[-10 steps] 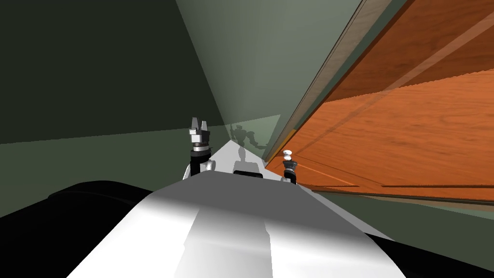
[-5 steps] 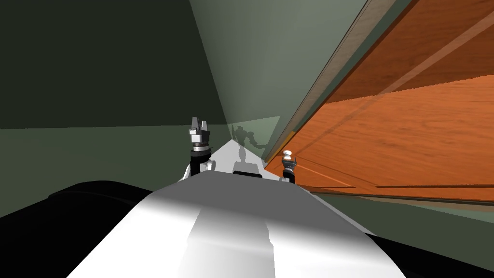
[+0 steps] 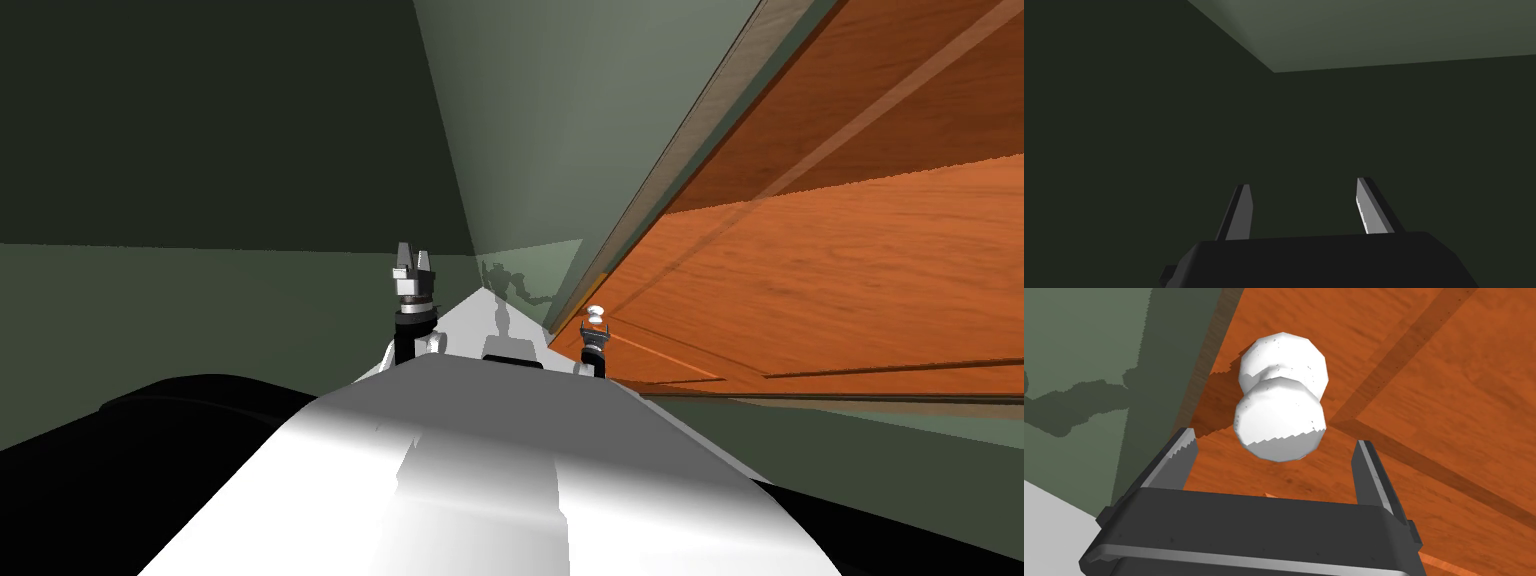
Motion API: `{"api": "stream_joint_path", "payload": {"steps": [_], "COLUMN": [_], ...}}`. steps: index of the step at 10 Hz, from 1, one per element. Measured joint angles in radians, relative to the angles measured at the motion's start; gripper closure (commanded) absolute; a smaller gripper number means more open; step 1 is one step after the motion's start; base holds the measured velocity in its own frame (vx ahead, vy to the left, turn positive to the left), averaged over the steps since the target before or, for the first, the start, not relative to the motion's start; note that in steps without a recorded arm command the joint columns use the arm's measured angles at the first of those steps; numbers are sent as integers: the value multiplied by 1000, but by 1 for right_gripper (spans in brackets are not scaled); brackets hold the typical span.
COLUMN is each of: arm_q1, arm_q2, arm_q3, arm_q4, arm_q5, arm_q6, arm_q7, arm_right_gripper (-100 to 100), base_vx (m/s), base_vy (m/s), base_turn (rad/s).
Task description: Pull the door open
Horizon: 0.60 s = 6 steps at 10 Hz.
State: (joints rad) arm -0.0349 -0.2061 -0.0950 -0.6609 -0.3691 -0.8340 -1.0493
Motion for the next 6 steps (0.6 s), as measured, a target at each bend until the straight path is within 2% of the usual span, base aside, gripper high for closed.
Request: {"api": "stream_joint_path", "payload": {"steps": [6], "arm_q1": [-1], "arm_q2": [42], "arm_q3": [17], "arm_q4": [-49], "arm_q5": [-55], "arm_q6": [23], "arm_q7": [-144], "arm_right_gripper": [-100], "base_vx": [-95], "base_vy": [-12], "base_turn": [26]}}
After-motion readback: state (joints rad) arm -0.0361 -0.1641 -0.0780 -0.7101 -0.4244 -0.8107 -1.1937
